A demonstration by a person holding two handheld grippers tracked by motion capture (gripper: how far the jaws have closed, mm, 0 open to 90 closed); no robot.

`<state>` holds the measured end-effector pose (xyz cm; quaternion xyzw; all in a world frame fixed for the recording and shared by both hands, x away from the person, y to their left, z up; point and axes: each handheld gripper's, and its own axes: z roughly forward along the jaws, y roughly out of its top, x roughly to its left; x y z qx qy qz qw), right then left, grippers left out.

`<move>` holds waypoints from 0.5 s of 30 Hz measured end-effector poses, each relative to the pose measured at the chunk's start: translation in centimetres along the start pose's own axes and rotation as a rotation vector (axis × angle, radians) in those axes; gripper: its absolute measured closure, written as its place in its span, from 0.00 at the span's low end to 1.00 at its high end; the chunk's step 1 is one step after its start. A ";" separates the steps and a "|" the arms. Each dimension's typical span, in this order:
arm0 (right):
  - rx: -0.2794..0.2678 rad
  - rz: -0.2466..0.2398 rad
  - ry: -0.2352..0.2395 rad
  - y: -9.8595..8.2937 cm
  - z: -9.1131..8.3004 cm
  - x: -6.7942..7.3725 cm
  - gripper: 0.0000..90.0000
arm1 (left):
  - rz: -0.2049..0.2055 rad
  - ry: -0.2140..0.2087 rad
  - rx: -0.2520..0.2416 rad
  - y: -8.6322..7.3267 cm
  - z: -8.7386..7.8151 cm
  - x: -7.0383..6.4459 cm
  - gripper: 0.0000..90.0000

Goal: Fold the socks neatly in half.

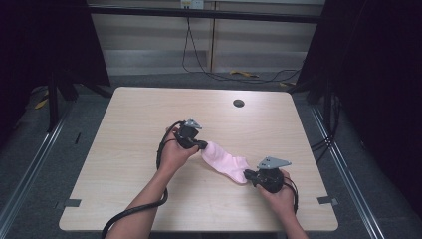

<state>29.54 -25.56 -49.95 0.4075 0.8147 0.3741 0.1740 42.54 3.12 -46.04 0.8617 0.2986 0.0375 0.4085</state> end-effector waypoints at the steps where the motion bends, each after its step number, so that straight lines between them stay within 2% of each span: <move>1: -0.002 0.003 -0.003 0.0 0.0 0.0 0.95 | 0.005 0.000 0.002 0.1 -0.1 0.0 0.97; 15: -0.006 0.000 0.002 0.2 0.3 0.3 0.95 | 0.038 -0.013 -0.005 1.2 -0.7 -1.1 0.97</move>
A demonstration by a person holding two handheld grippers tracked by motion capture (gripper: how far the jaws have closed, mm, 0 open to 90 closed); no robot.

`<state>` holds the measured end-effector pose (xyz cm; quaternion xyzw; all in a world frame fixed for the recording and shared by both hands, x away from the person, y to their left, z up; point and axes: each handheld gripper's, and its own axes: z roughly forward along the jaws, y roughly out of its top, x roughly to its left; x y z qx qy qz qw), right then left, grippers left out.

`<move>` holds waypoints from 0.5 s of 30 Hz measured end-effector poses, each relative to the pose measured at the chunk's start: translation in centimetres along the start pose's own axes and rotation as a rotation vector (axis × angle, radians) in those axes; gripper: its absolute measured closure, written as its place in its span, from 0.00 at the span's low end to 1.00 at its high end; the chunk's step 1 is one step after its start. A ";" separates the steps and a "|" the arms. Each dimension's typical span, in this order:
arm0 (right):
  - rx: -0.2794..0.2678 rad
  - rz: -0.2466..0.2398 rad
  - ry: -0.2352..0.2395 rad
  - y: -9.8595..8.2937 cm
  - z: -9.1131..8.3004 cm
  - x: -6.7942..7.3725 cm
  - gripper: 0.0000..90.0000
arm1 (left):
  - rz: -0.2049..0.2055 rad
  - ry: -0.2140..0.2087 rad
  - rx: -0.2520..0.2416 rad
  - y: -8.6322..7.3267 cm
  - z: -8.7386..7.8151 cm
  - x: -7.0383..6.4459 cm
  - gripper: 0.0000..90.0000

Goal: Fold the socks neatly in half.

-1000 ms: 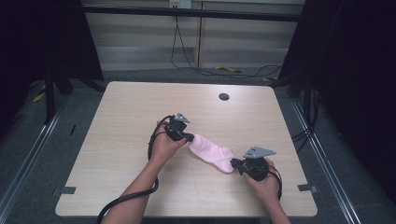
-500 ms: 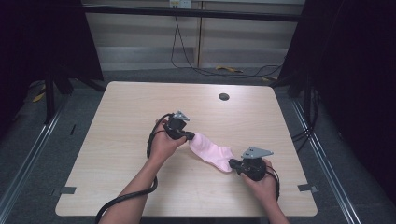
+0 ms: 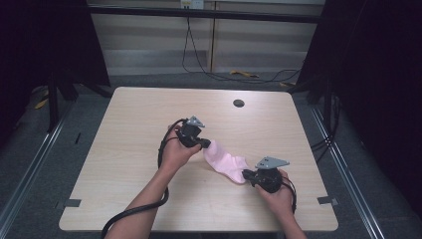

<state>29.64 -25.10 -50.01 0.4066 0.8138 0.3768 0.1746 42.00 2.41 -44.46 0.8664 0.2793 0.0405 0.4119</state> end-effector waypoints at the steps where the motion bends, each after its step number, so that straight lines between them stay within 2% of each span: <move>1: 0.000 -0.001 0.000 0.0 0.0 0.1 0.95 | 0.008 0.002 0.006 0.1 0.0 -0.1 0.97; 9: 0.000 -0.004 0.003 0.1 0.2 0.2 0.95 | 0.008 -0.007 -0.005 0.4 -0.3 -0.4 0.97; 15: 0.000 -0.020 0.016 0.3 0.4 0.7 0.96 | 0.019 -0.001 0.002 0.3 -0.6 -0.1 0.97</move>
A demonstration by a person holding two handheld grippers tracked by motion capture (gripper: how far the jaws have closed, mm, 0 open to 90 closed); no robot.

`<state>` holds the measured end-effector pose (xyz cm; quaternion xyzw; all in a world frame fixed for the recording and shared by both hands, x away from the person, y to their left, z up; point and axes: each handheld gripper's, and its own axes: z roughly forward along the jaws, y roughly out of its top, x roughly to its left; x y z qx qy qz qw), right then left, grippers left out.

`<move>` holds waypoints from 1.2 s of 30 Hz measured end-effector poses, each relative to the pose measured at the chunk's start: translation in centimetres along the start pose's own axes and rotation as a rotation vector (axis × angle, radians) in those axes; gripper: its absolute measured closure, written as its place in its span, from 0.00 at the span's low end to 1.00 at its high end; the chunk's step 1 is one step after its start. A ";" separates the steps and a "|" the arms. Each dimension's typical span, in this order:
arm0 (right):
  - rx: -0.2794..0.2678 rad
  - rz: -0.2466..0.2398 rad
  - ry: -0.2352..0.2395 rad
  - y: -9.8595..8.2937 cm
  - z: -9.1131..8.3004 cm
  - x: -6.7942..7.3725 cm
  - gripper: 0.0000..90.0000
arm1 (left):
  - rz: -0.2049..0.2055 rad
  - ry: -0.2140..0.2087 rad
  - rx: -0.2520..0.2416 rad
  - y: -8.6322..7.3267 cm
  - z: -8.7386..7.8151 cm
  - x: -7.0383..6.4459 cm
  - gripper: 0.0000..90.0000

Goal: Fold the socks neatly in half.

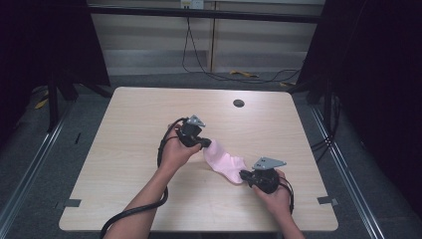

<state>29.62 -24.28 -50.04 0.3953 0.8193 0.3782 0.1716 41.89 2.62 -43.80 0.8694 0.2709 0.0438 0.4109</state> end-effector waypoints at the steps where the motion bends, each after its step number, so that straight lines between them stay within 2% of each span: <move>1: 0.000 -0.003 0.002 0.0 0.1 0.1 0.96 | -0.006 -0.003 -0.003 0.0 0.0 0.0 0.97; 9: -0.009 -0.006 0.006 0.4 0.2 0.4 0.95 | -0.008 0.002 -0.010 -0.1 -0.4 0.2 0.97; 11: -0.013 -0.016 -0.002 0.5 -0.3 0.2 0.95 | -0.008 0.003 -0.009 -0.1 -0.5 0.3 0.97; 13: -0.033 -0.003 -0.003 0.6 -0.9 -0.1 0.95 | -0.010 0.005 -0.010 -0.1 -0.5 0.4 0.97; 17: -0.030 -0.003 -0.016 0.5 -1.7 -0.7 0.98 | -0.011 0.006 -0.008 -0.1 -0.5 0.4 0.97; 19: -0.017 -0.001 -0.017 0.3 -1.7 -0.9 0.99 | -0.015 0.002 -0.011 -0.1 -0.4 0.4 0.97; 26: -0.029 0.010 -0.002 0.4 -1.2 -0.6 0.99 | -0.009 -0.004 -0.005 0.0 -0.3 0.1 0.97; 29: 0.013 -0.019 -0.007 0.3 -0.4 -0.2 0.98 | -0.019 -0.008 -0.015 0.1 -0.4 0.1 0.97; 36: 0.016 -0.017 0.010 0.3 0.1 0.0 0.98 | -0.008 -0.012 -0.017 0.2 -0.4 -0.2 0.97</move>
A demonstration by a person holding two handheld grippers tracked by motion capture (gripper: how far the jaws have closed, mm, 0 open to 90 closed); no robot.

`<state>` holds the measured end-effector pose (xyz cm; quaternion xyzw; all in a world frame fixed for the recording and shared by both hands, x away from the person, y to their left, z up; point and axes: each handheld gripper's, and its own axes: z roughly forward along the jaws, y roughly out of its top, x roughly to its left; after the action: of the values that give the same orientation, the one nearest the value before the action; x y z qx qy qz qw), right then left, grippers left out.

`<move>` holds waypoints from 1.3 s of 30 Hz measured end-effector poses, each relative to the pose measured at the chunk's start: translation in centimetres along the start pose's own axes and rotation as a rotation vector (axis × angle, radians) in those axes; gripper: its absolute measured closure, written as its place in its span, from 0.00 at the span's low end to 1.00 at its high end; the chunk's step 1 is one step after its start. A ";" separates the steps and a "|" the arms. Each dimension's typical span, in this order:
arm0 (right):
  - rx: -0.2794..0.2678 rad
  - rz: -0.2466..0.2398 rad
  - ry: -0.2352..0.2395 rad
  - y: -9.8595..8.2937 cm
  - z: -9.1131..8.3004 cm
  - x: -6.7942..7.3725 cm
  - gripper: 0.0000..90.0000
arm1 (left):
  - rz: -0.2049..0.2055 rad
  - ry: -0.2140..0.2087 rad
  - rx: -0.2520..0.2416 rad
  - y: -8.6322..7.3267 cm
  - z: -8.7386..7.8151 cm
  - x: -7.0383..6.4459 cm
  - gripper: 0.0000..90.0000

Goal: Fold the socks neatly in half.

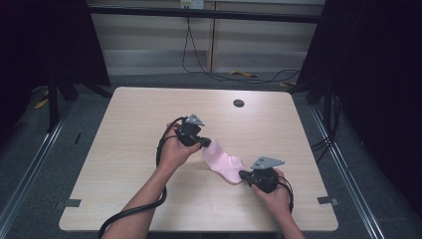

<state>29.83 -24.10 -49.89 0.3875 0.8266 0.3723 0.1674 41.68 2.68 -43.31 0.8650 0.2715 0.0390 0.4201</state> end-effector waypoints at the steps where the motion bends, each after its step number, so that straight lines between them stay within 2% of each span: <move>1: -0.002 0.005 0.002 0.0 0.0 -0.1 0.98 | 0.005 -0.002 0.006 0.1 0.1 -0.1 0.97; 11: -0.009 0.026 0.013 0.1 0.3 -0.1 0.98 | 0.027 -0.008 0.008 0.8 0.1 -1.0 0.97; 26: -0.015 0.018 0.009 0.1 0.5 0.1 0.99 | 0.051 -0.045 0.010 1.6 1.0 -2.9 0.97; 39: -0.021 0.008 0.003 0.3 0.8 0.4 0.99 | 0.061 -0.060 0.018 1.5 1.6 -3.4 0.97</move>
<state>30.18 -23.26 -50.18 0.3885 0.8213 0.3821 0.1689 39.95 -0.92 -42.66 0.8775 0.2327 0.0231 0.4187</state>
